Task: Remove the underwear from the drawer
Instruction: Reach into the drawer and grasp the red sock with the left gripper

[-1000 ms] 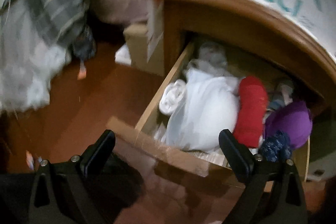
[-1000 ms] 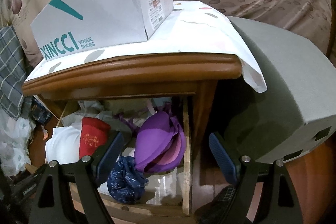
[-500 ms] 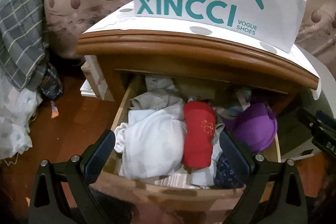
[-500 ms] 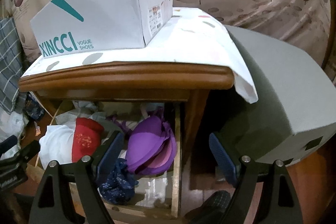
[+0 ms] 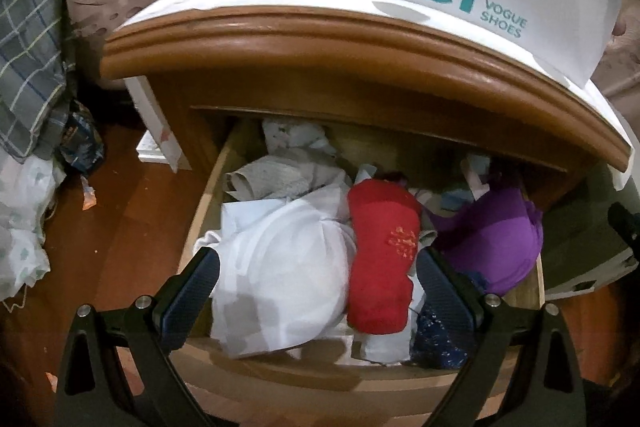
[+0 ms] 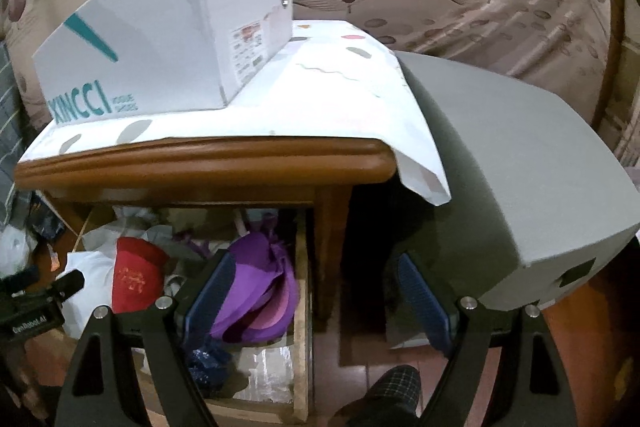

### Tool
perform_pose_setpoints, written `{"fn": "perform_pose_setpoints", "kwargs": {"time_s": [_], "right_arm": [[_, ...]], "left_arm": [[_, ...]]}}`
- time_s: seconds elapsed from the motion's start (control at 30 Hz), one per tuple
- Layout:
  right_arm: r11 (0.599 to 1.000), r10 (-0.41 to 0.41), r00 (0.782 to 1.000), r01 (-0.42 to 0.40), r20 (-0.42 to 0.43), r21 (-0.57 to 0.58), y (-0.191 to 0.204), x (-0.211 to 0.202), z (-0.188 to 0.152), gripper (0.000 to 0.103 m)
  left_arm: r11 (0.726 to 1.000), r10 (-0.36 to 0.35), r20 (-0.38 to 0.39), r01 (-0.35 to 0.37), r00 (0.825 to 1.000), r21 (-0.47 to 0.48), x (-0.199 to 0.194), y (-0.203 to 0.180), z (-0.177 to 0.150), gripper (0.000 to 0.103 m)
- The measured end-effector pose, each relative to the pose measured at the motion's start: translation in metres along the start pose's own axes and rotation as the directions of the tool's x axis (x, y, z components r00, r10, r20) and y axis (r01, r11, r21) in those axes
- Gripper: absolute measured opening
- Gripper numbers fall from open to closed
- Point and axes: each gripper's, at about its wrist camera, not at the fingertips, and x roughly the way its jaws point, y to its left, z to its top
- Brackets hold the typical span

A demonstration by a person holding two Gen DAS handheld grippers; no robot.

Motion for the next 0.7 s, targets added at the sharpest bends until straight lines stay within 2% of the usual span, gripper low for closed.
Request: {"fn": "perform_pose_setpoints", "kwargs": {"time_s": [0.3,0.4,0.53,0.7], "right_arm": [[0.999,-0.017,1.0,0.018,-0.013,0.036,-0.011,0.002,0.0,0.086],[0.999,-0.02,1.0,0.021,-0.01,0.04,-0.013,0.002,0.001,0.086],[0.999,-0.015,1.0,0.016,-0.012,0.047,-0.014,0.001,0.001,0.086],[0.999,-0.007,1.0,0.008,-0.012,0.048,-0.015,0.001,0.001,0.086]], "left_arm": [[0.996,-0.043,-0.02,0.045,0.999,0.072,0.008,-0.015,0.006,0.097],[0.994,-0.063,-0.053,0.068,0.997,0.084,0.016,-0.021,0.009,0.096],[0.992,-0.083,-0.136,0.095,0.987,0.086,0.034,-0.029,0.013,0.092],[0.994,-0.035,-0.201,0.055,0.979,0.096,0.057,-0.036,0.015,0.085]]}}
